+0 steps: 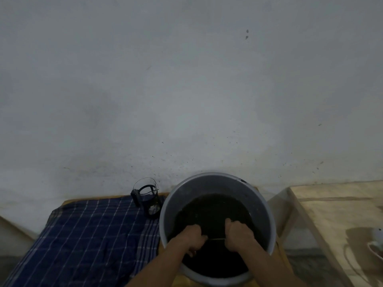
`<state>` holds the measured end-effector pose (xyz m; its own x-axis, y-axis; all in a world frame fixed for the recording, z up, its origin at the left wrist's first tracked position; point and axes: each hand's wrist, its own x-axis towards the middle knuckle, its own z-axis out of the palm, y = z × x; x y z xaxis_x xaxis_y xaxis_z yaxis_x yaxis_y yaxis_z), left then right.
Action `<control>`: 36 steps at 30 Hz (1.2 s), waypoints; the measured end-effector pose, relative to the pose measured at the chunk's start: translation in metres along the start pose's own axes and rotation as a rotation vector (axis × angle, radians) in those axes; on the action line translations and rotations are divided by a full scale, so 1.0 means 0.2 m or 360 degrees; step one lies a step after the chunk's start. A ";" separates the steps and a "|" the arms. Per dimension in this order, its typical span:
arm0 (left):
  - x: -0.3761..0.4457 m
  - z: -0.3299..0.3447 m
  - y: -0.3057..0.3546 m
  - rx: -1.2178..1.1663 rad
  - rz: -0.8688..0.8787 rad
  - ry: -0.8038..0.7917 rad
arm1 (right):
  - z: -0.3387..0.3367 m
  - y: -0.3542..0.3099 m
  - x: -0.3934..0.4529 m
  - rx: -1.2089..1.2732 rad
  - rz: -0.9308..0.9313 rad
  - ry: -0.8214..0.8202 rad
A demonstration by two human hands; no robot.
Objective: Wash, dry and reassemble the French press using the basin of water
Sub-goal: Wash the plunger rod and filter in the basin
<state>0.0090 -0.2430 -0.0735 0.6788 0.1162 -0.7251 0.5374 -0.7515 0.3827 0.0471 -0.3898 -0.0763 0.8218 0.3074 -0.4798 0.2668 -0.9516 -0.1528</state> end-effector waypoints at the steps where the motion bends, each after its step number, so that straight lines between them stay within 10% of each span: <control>1: -0.01 0.00 0.00 0.0028 -0.0028 0.0006 | 0.00 0.00 0.00 0.0039 0.0007 -0.0009; 26: 0.00 -0.05 -0.03 0.0113 0.0247 0.0412 | -0.05 0.01 -0.02 0.0319 0.0037 -0.0003; 36: -0.15 -0.27 0.03 -0.0210 0.0750 0.1069 | -0.37 -0.12 -0.21 0.0242 -0.0115 0.1052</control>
<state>0.0187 -0.2164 -0.0189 0.9792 0.2026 0.0083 0.1478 -0.7410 0.6550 0.0438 -0.3802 0.0104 0.9523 0.2614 0.1573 0.2987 -0.9035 -0.3073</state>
